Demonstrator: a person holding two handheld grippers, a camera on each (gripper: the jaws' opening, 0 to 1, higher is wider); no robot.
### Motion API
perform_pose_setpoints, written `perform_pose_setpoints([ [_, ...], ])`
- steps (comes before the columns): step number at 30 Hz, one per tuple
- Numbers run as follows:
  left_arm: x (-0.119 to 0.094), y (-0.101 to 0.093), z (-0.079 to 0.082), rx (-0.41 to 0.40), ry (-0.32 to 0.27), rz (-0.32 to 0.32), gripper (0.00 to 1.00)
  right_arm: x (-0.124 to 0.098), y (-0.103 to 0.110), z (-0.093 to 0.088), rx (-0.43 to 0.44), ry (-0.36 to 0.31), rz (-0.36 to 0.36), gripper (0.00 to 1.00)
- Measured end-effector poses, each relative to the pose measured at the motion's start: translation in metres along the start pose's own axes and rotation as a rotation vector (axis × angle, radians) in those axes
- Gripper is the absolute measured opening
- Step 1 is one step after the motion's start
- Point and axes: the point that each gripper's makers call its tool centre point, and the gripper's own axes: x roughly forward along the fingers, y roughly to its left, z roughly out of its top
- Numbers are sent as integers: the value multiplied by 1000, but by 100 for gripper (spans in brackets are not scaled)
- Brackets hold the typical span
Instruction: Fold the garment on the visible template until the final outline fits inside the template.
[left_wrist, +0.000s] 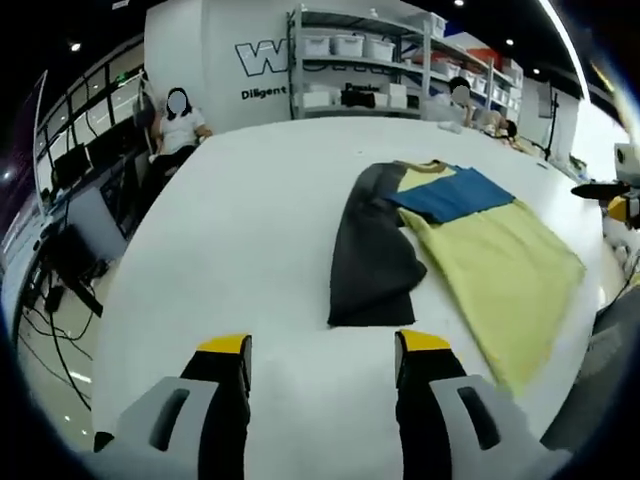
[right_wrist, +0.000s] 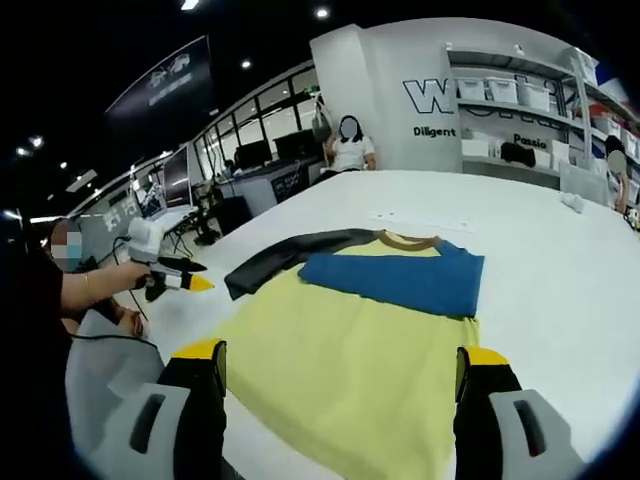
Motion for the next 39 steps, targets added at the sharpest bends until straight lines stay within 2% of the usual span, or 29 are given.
perform_pose_setpoints([
  [4, 3, 1, 2, 2, -14, -3, 47, -2, 2, -3, -14, 12, 5, 98],
  [11, 11, 4, 2, 13, -4, 11, 42, -5, 11, -2, -31, 11, 16, 98],
  [18, 21, -5, 2, 0, 3, -26, 32, -5, 14, -9, -43, 33, 18, 97],
  [23, 25, -10, 2, -13, 7, -50, 23, -5, 15, -9, -36, 30, 16, 97],
  [26, 29, -12, 1, -26, 10, -65, 22, -7, 13, -9, -24, 25, 12, 98],
  [33, 33, -12, 2, -42, 17, -52, 16, -11, 15, -13, -18, 30, 16, 99],
  [37, 34, -9, 2, -90, 21, -41, 9, -12, 15, -14, -11, 30, 11, 99],
  [39, 35, -9, 1, -85, 21, -35, 4, -12, 14, -15, -14, 32, 5, 99],
])
